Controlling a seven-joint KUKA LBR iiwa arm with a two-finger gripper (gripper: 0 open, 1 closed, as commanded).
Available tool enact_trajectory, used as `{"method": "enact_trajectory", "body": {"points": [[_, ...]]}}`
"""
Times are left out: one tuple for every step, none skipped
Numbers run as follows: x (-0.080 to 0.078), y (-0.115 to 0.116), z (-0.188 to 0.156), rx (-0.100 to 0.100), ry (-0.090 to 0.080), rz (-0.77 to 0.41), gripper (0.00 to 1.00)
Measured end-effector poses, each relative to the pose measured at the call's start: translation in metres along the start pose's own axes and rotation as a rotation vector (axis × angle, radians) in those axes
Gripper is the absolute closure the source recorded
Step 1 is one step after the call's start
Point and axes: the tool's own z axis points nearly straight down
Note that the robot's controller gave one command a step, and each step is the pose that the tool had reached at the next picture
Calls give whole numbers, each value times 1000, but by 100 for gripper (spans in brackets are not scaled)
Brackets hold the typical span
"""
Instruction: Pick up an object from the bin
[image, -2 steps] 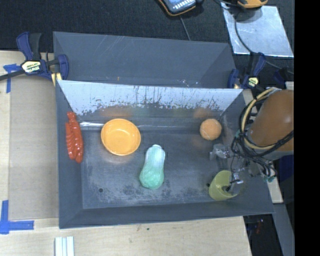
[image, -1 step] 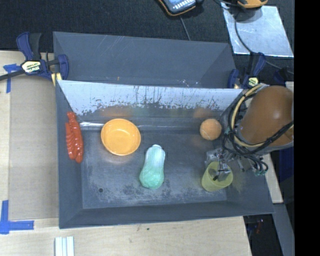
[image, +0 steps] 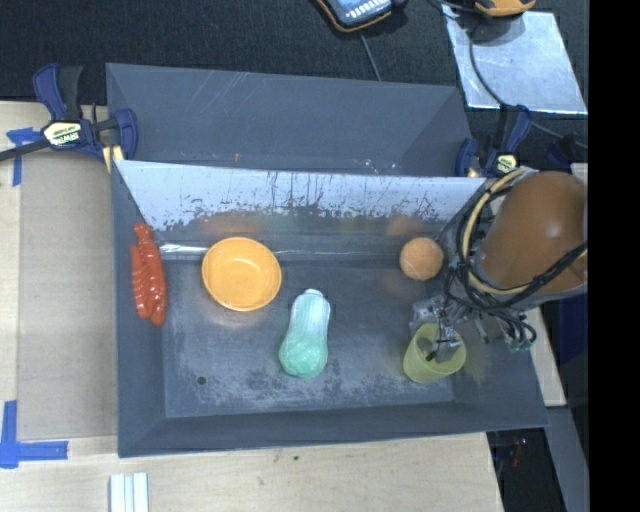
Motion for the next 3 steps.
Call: {"method": "enact_trajectory", "body": {"points": [[7, 12, -46, 3, -8, -33, 100], [-1, -2, -64, 1, -3, -27, 100], [2, -1, -160, -1, -1, -58, 100]]}}
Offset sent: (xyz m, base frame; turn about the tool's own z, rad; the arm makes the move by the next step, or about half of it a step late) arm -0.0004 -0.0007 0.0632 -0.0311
